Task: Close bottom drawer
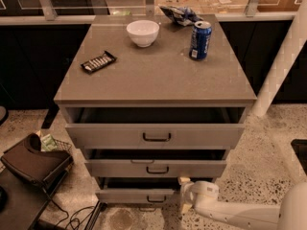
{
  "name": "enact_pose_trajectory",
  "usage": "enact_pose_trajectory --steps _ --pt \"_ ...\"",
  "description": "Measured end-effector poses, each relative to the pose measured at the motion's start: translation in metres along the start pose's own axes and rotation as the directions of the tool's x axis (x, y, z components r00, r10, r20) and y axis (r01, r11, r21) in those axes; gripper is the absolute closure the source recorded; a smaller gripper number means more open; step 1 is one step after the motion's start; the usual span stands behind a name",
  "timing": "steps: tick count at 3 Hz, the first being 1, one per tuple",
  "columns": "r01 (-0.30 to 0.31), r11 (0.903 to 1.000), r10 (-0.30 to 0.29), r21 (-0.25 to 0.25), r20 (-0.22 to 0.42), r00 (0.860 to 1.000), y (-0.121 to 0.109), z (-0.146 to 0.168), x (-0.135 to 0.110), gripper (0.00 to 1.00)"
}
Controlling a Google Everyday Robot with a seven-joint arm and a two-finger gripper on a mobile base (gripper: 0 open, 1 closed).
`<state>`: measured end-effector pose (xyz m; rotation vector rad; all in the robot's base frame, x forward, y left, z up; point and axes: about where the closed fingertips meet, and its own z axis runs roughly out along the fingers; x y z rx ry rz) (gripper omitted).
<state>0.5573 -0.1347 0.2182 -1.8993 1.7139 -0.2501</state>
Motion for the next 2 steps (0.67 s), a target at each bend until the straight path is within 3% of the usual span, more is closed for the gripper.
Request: enact_pose_trajectory --steps 2 --pt "-0.006 0.9996 0.006 -0.028 -0.014 1.0 0.0045 -0.0005 0.0026 0.0"
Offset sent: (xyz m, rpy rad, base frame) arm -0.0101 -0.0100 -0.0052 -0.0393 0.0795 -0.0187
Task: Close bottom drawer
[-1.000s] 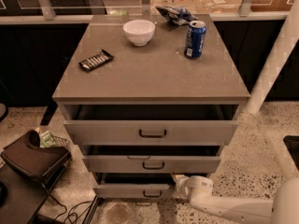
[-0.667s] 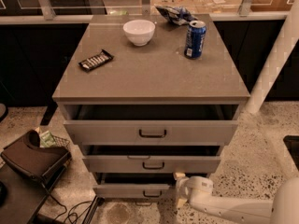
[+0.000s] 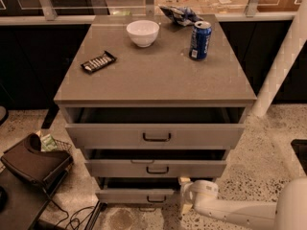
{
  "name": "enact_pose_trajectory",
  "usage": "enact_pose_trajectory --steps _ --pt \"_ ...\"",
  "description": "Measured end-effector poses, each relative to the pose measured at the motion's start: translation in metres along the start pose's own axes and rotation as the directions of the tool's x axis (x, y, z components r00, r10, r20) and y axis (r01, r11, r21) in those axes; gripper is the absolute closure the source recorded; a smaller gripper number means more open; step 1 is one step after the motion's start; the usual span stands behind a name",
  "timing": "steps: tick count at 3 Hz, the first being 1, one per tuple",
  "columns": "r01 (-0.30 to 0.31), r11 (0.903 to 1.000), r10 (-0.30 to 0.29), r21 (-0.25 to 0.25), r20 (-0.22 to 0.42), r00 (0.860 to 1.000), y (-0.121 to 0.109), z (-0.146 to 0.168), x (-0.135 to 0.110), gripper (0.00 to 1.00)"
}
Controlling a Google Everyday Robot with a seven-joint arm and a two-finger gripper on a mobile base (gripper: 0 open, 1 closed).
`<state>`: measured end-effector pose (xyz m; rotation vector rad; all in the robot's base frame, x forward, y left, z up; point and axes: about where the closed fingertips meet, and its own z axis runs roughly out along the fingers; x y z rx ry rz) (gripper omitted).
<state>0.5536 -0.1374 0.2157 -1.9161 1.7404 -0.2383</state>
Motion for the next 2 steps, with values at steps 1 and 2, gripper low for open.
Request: enact_pose_trajectory --steps 1,2 --pt "-0.046 0.9973 0.043 -0.057 -0.039 0.998 0.02 -0.008 0.015 0.0" --pt "-0.088 0.9934 0.083 -0.074 -0.069 0.994 0.035 -0.023 0.025 0.0"
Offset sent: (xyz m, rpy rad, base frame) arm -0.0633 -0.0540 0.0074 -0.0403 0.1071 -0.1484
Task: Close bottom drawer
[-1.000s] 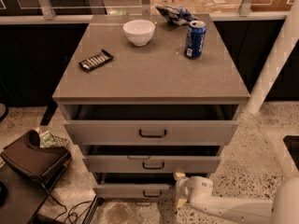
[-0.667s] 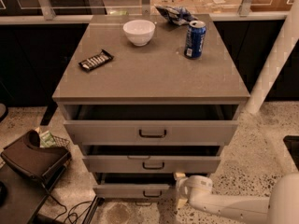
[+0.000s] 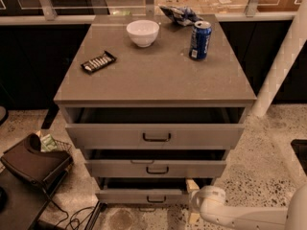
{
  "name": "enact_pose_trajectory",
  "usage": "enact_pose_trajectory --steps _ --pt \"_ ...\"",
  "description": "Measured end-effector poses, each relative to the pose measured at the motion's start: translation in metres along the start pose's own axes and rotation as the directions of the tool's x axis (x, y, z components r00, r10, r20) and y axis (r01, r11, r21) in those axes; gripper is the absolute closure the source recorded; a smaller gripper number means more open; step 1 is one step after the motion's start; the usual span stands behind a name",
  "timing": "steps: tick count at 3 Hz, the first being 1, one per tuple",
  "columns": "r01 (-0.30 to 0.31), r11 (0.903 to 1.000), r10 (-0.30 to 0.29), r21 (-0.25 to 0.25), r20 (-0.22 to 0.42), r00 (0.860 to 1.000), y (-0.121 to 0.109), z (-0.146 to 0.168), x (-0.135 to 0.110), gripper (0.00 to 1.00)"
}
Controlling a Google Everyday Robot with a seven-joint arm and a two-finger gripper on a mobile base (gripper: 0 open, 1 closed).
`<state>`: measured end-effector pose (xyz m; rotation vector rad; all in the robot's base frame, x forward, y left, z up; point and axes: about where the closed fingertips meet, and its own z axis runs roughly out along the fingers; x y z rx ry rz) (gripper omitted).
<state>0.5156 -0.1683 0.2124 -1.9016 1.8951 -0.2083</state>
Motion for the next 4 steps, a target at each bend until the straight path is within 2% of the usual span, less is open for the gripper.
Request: enact_pose_trajectory --steps 1,4 --pt "-0.014 0.9998 0.014 0.015 -0.01 1.0 0.0089 -0.0205 0.0051 0.16" --pt "-0.015 0.9998 0.015 0.01 -0.007 1.0 0.0119 -0.0184 0.0041 0.86"
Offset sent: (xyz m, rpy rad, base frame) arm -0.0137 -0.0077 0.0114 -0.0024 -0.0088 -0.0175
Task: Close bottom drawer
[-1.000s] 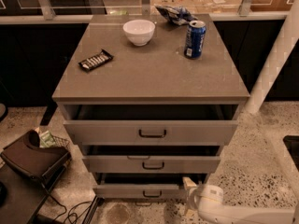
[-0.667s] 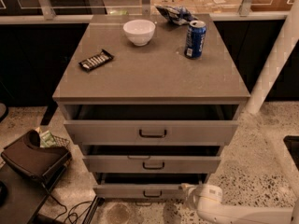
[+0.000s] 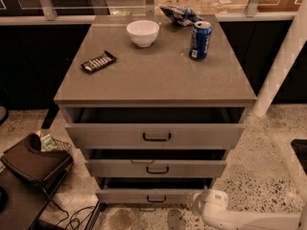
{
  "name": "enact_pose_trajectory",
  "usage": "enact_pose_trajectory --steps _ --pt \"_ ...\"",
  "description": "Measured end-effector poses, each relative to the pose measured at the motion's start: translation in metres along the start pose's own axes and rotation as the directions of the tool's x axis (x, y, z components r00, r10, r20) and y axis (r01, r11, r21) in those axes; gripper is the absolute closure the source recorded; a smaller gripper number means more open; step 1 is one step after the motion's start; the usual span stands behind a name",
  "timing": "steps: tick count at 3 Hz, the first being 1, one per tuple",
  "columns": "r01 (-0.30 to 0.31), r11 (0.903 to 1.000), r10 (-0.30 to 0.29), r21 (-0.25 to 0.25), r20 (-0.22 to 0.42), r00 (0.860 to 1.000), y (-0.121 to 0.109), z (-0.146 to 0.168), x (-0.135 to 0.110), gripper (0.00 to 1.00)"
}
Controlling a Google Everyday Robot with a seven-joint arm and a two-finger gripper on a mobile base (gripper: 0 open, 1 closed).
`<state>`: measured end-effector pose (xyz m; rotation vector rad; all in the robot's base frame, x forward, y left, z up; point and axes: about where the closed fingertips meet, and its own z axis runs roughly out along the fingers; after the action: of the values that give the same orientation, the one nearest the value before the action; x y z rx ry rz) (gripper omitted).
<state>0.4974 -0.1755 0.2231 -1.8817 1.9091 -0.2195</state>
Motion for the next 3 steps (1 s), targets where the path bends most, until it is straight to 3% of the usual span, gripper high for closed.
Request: enact_pose_trajectory --steps 1,2,3 --pt "0.0 1.0 0.0 -0.001 0.001 1.0 0.001 0.001 0.0 1.0" --pt "-0.003 0.9999 0.003 -0.013 -0.038 0.999 0.01 0.023 0.0 1.0" --pt "-0.004 1.0 0.004 0.006 -0.038 0.999 0.011 0.051 0.003 1.0"
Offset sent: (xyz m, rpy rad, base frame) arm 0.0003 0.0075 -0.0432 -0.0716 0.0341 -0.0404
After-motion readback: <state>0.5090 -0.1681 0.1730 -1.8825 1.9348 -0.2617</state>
